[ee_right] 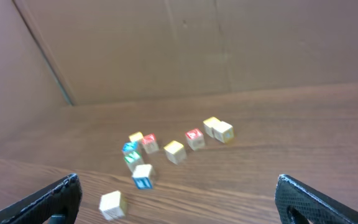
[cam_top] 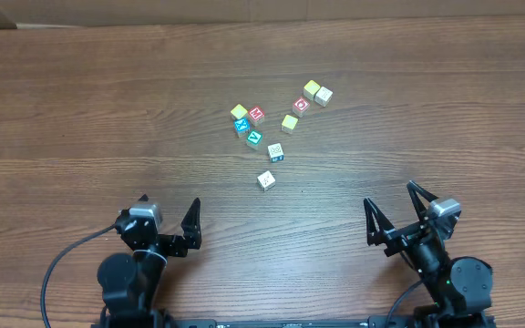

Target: Flip 5 blocks

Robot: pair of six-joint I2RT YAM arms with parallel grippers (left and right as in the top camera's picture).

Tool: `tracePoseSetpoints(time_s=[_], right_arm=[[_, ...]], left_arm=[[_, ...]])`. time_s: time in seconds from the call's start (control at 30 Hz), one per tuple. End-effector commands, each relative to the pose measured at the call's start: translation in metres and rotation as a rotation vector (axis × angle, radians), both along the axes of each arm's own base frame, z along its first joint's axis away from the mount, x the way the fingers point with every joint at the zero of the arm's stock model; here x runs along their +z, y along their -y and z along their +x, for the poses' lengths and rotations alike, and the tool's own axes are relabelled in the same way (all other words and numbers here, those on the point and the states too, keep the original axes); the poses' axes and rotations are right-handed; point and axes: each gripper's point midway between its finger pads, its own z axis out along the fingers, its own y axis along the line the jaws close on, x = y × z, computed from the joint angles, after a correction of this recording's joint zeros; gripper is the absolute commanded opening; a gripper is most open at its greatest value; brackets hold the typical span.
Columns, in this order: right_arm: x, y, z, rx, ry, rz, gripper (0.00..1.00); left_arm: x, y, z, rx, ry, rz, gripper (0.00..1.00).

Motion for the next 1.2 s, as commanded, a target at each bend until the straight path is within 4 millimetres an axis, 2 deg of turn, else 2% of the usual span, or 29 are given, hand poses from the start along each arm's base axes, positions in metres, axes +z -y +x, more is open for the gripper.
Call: tracePoseSetpoints(time_s=[0.0,0.13,0.23,0.43,0.47,0.5,0.6,0.77,0.9,1.0,1.03,1.17], right_arm=[[0.048,-0.009,-0.007,0.061,0.032,0.028,1.0],[0.072,-0.024,-0.003,0.148,-0.072,0.021,1.0],[0.083,-0.039,0.006,0.232,-0.208,0.023,1.0],[0.093,-0.07,0.028,0.414,-0.574,0.077,1.0],[0.09,-0.073,0.032,0.429,-0.658,0.09,1.0],[0.08,-0.076,0.035,0.429,-0.842,0.113,1.0],[0.053,-0.075,0.035,0.399,-1.125,0.135,1.0],[-0.008,-0.066,0.034,0.316,-1.419,0.099,1.0],[-0.033,-0.061,0.034,0.309,-1.497,0.046,1.0],[-0.034,-0.059,0.039,0.297,-1.471,0.031,1.0],[-0.034,-0.058,0.041,0.291,-1.461,0.024,1.0],[-0.034,-0.059,0.043,0.282,-1.463,0.04,1.0]], left_arm=[[0.034,0.004,0.006,-0.034,-0.015,0.016,1.0],[0.053,0.002,0.024,-0.037,-0.151,0.001,1.0],[0.059,0.004,0.04,-0.056,-0.305,-0.022,1.0],[0.057,0.025,0.061,-0.127,-0.677,-0.046,1.0],[0.056,0.03,0.063,-0.141,-0.732,-0.048,1.0],[0.053,0.04,0.067,-0.158,-0.818,-0.056,1.0],[0.044,0.054,0.073,-0.184,-0.908,-0.054,1.0],[0.021,0.066,0.078,-0.198,-0.992,-0.098,1.0],[0.008,0.078,0.078,-0.246,-1.053,-0.16,1.0],[0.004,0.087,0.076,-0.286,-1.083,-0.204,1.0],[0.003,0.09,0.077,-0.292,-1.09,-0.222,0.87],[-0.004,0.1,0.073,-0.282,-1.138,-0.235,0.82]])
